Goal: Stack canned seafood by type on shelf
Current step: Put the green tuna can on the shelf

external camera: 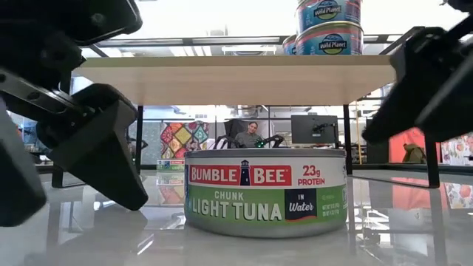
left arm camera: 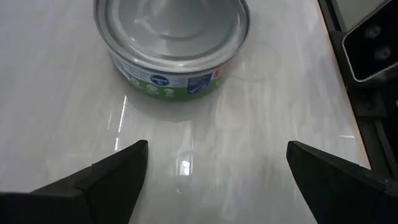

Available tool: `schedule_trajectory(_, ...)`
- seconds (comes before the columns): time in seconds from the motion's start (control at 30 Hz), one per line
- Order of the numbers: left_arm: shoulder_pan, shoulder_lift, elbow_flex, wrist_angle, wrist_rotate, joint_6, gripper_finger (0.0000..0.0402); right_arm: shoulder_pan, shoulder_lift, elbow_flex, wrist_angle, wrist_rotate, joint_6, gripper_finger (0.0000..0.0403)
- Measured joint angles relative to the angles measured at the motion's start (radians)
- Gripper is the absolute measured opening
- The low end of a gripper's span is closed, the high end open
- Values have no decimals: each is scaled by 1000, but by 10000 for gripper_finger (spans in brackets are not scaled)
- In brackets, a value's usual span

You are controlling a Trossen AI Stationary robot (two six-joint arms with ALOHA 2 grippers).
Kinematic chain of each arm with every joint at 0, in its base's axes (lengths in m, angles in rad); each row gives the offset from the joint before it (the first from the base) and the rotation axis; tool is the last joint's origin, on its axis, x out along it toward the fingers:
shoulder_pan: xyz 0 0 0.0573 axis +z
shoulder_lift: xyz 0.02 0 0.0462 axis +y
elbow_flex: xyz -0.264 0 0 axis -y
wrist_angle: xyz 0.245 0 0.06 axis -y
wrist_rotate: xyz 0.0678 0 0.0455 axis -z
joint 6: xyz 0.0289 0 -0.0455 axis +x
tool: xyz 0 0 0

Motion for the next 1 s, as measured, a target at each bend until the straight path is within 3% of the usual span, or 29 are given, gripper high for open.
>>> schedule_trajectory(0.17, 1, -6, -1, -17, 30, 108, 366, -45, -26, 0, -10, 1, -42, 380)
schedule_trajectory(0.4, 40, -13, 48, -98, 349, 236, 366, -123, -48, 42, -15, -99, -165, 380)
schedule_trajectory(0.57, 41, -13, 87, -195, 415, 295, 366, -143, -50, 85, -27, -106, -223, 380)
schedule_trajectory(0.8, 21, -13, 138, -360, 442, 181, 365, -143, -51, 127, -96, -102, -239, 380)
schedule_trajectory(1.0, -19, -44, 104, -374, 400, -86, 365, -142, -45, 127, -94, -100, -238, 380)
